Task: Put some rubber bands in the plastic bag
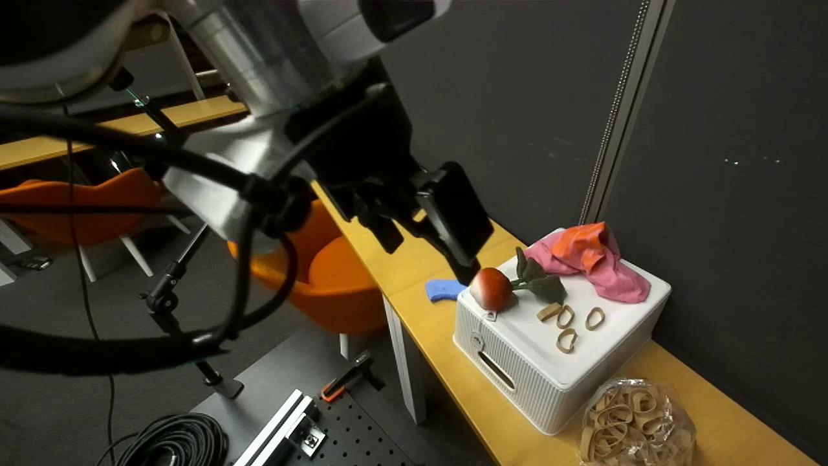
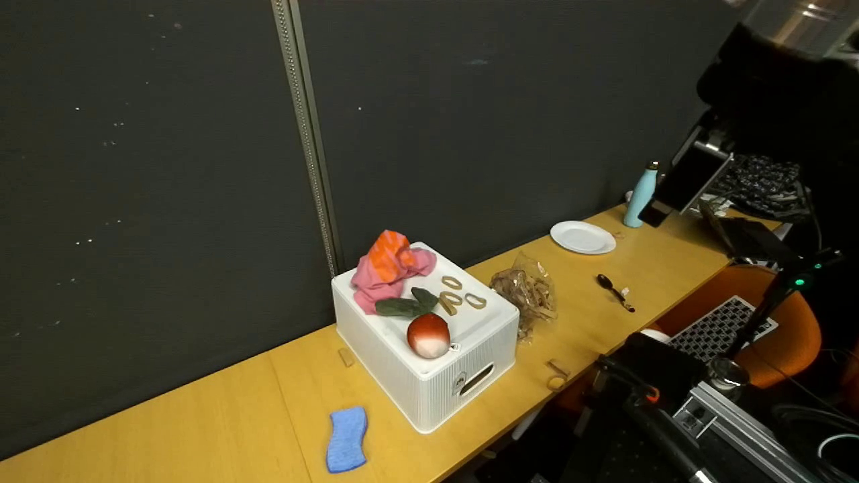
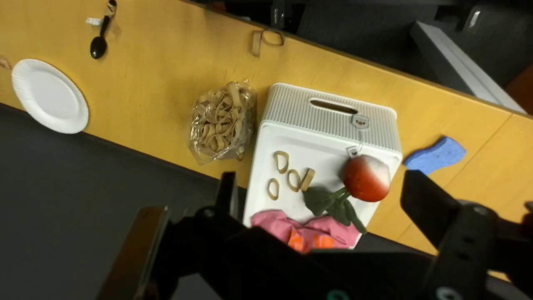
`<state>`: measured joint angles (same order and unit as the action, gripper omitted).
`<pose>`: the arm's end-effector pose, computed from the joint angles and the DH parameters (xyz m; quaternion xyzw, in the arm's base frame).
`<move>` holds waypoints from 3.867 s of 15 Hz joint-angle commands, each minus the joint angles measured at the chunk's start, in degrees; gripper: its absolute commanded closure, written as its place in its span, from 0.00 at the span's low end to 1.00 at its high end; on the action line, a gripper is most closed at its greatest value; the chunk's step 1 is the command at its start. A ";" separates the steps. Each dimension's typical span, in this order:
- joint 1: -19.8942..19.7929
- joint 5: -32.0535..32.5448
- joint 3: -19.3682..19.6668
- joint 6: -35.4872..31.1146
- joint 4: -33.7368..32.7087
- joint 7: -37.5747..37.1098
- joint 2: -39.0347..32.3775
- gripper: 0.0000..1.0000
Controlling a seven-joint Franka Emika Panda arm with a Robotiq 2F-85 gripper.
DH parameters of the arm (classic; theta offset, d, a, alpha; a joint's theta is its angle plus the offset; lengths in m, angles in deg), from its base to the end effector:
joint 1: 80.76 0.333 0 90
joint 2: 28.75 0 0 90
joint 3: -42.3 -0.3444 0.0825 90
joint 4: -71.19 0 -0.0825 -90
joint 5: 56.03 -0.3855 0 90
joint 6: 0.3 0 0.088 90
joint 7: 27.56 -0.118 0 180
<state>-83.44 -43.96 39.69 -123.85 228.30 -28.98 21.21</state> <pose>0.3001 -0.0100 0.4957 0.9833 0.0267 0.1412 0.1116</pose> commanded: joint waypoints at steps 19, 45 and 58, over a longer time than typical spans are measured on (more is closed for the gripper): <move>-3.62 -1.15 5.94 -33.97 -24.89 5.12 -60.09 0.00; -14.80 -9.55 -5.51 -45.96 -42.77 17.92 -88.41 0.00; -11.58 -8.86 -4.92 -47.01 -42.87 17.99 -89.94 0.55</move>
<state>-95.80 -53.15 33.76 -170.81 186.19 -10.91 -68.44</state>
